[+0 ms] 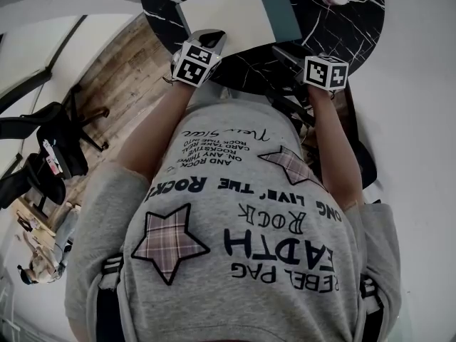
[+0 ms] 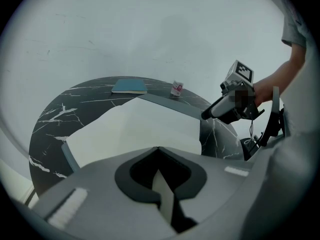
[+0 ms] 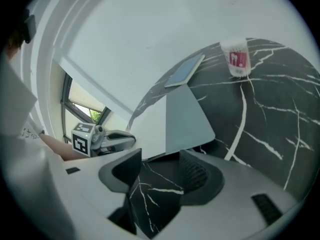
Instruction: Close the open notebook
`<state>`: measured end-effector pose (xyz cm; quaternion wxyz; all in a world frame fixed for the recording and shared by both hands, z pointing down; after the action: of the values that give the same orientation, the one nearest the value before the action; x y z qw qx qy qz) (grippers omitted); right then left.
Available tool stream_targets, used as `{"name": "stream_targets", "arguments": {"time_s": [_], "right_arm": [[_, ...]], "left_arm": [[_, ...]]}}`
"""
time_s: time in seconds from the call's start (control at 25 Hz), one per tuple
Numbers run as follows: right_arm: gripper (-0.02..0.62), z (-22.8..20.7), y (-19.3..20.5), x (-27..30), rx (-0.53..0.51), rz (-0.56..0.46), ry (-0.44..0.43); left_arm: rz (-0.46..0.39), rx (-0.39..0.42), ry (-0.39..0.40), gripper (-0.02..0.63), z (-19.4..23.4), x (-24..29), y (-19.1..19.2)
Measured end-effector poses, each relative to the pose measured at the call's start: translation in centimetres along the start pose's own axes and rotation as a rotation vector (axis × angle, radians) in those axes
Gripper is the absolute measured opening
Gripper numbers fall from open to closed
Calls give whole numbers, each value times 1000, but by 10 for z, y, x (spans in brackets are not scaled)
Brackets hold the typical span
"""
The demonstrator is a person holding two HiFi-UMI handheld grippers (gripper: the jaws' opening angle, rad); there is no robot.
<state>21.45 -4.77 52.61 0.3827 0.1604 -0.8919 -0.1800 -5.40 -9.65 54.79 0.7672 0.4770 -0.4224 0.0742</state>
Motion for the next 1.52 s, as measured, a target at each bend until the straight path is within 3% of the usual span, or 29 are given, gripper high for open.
{"name": "stream_targets", "arguments": {"time_s": [0.2,0.52,0.72,0.84,1.16,1.28,1.52], "right_arm": [[222,10,-12,-6,-114,-68,-57],[222,33,-23,-15,-293,-65,-169],[221,62,-29,-10,-419,-13,-309],[221,75,-30,0,-451,58,-331],[222,4,-6,17,44,86,-149],[222,-4,-4,30,247,60,-154],[222,-8,-3,34,349,52,-119]], "left_arm": [[3,-2,-7,9,1,0,2],[-14,-6,-13,9,3,-1,2],[-30,-11,-8,9,2,0,1],[-35,-7,-9,9,3,-1,2],[-46,-14,-7,9,3,-1,2],[-40,-20,-10,9,3,0,3],[-44,-7,-10,9,2,0,3]]}}
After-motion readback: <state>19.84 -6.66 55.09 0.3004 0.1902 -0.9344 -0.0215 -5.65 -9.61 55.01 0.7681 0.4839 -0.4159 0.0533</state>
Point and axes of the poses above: the fingertips, and each gripper's own axes: x forward along the fingers, z to its left, y out of its underside, the point moved 10 cm from there along -x, backward along the fingers, and after that the axes turned 1 degree about x, right-handed, at the moved point
